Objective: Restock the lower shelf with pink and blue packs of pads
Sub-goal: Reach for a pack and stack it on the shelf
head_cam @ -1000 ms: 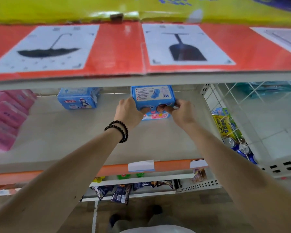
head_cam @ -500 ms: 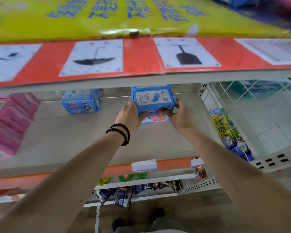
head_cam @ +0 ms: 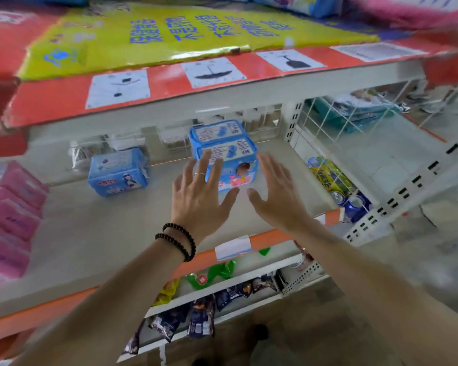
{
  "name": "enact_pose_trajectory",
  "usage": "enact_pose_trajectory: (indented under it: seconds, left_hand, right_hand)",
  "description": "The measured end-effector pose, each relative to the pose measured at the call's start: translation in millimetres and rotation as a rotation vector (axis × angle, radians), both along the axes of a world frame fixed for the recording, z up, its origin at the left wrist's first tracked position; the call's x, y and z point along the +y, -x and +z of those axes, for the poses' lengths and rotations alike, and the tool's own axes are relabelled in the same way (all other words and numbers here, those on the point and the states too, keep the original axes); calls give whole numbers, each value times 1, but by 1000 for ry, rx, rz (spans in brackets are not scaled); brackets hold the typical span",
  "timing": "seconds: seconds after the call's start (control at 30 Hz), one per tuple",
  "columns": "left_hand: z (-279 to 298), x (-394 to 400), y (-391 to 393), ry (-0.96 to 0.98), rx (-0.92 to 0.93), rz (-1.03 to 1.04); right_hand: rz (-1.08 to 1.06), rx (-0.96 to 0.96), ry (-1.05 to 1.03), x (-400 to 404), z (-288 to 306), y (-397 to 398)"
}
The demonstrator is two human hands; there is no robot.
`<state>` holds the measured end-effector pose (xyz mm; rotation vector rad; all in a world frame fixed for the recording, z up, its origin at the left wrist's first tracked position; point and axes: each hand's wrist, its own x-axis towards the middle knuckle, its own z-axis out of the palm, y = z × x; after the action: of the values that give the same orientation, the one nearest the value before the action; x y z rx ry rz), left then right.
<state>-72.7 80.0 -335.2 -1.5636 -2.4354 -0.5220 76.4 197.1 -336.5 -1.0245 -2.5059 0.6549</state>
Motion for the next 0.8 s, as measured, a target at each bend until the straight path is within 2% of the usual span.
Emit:
enact_pose_trajectory:
  seconds: [0.37, 0.67, 0.8]
  left_hand:
    - [0, -29, -27, -24, 29, -162]
    - [36, -57, -63, -97, 91, -141]
    - [57, -66, -92, -130, 104, -106]
  right_hand:
    - [-84, 12, -87, -55, 15, -47]
    - [-16, 110, -215, -66, 40, -84]
    - [26, 129, -199, -72, 60, -107]
